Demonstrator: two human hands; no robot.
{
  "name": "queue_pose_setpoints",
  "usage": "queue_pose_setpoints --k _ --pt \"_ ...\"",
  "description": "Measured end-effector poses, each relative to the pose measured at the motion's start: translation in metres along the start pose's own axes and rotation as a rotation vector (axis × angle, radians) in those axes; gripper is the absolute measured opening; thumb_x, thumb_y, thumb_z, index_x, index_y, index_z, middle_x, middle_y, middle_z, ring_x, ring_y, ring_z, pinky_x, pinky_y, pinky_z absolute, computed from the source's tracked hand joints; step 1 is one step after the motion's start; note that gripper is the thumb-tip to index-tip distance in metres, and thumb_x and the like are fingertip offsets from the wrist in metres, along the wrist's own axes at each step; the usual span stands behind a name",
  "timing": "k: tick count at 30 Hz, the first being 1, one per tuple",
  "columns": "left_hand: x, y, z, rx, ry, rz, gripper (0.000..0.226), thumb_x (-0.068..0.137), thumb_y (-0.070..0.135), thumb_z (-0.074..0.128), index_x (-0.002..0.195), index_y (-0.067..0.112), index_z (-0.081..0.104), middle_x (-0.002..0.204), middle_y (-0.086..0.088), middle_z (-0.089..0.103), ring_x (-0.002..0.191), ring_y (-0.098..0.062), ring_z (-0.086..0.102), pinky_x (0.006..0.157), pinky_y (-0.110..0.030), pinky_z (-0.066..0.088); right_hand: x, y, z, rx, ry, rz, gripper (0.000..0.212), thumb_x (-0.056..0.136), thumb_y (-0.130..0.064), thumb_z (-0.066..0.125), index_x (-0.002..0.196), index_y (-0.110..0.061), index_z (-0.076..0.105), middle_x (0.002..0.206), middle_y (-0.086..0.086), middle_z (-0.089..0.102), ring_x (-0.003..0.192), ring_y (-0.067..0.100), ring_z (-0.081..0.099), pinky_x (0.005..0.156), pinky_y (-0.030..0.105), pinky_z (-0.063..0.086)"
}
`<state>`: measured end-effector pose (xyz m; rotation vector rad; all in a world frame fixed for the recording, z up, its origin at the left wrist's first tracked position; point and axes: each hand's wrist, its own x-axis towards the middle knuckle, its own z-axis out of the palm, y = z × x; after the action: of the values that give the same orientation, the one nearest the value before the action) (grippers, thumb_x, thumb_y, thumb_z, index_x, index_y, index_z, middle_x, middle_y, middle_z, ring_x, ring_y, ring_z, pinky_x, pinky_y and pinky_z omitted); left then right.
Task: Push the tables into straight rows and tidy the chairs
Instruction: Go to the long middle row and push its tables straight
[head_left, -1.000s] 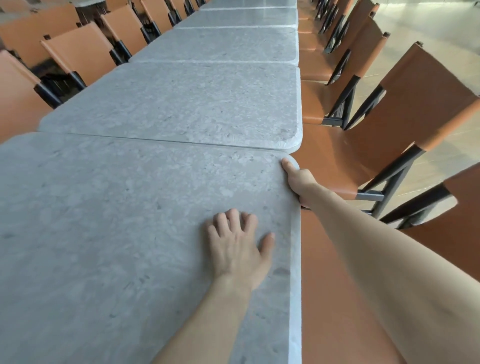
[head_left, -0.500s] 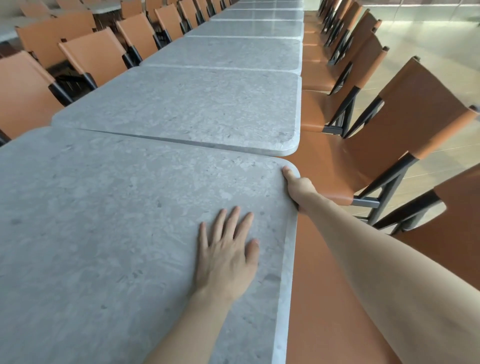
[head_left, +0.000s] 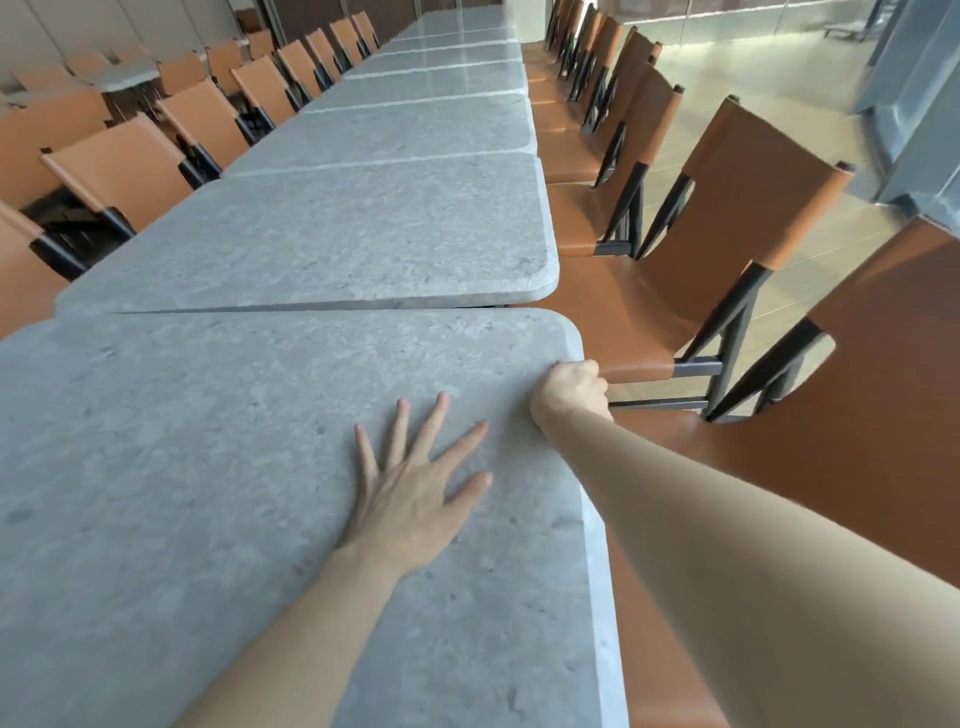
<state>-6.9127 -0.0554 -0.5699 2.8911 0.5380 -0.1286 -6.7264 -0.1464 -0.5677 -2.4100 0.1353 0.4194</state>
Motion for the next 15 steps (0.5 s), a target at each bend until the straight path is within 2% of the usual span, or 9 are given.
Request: queue_pose_setpoints --k 1,3,5,7,11,15 --pt "0.002 0.000 0.001 -0.015 -0.006 -0.001 0.075 0.075 0.079 -0.001 0.149 0.067 0.001 0.162 0.026 -0.027 0.151 -0.020 -0.030 0.115 -0.060 -0.024 -0.009 0.003 0.005 -0.043 0.035 -0.027 0.050 0.109 -0.030 0.026 0.145 0.004 0.031 0.147 0.020 0.042 0.132 0.037 0.049 0.102 0.044 0.042" --pt "0.005 -0.001 0.001 -0.025 -0.012 0.009 0.070 0.079 0.080 0.005 0.148 0.068 0.000 0.164 0.025 -0.023 0.152 -0.023 -0.028 0.117 -0.063 -0.019 -0.016 0.009 0.009 -0.086 0.103 -0.051 0.066 0.106 -0.047 0.027 0.146 0.006 0.028 0.142 0.020 0.048 0.128 0.036 0.053 0.098 0.044 0.044" --pt "0.008 -0.002 0.003 -0.030 0.004 0.006 0.060 0.090 0.077 0.017 0.148 0.069 0.000 0.165 0.024 -0.020 0.153 -0.022 -0.027 0.118 -0.063 -0.016 -0.013 0.008 0.010 -0.065 0.135 -0.052 0.078 0.100 -0.061 0.029 0.142 0.003 0.034 0.136 0.017 0.056 0.124 0.033 0.057 0.093 0.041 0.043" --pt "0.011 -0.002 0.007 -0.028 0.022 0.005 0.060 0.093 0.074 0.024 0.148 0.068 0.000 0.166 0.023 -0.018 0.153 -0.022 -0.026 0.118 -0.063 -0.015 -0.007 0.008 0.010 -0.049 0.155 -0.066 0.073 0.097 -0.063 0.034 0.134 0.000 0.041 0.131 0.015 0.059 0.121 0.032 0.058 0.090 0.039 0.041" --pt "0.017 -0.003 0.011 -0.015 0.044 0.011 0.062 0.093 0.075 0.025 0.148 0.068 -0.001 0.167 0.020 -0.016 0.154 -0.024 -0.023 0.118 -0.064 -0.014 -0.006 0.006 0.011 -0.058 0.176 -0.063 0.057 0.097 -0.058 0.037 0.124 -0.007 0.043 0.126 0.012 0.061 0.120 0.034 0.058 0.080 0.038 0.031" --pt "0.019 -0.002 0.014 0.005 0.073 0.002 0.063 0.093 0.076 0.022 0.149 0.066 -0.004 0.167 0.019 -0.017 0.154 -0.026 -0.021 0.119 -0.065 -0.010 -0.002 0.004 0.011 -0.073 0.166 -0.078 0.055 0.097 -0.056 0.037 0.122 -0.008 0.043 0.123 0.012 0.062 0.118 0.035 0.058 0.082 0.039 0.035"
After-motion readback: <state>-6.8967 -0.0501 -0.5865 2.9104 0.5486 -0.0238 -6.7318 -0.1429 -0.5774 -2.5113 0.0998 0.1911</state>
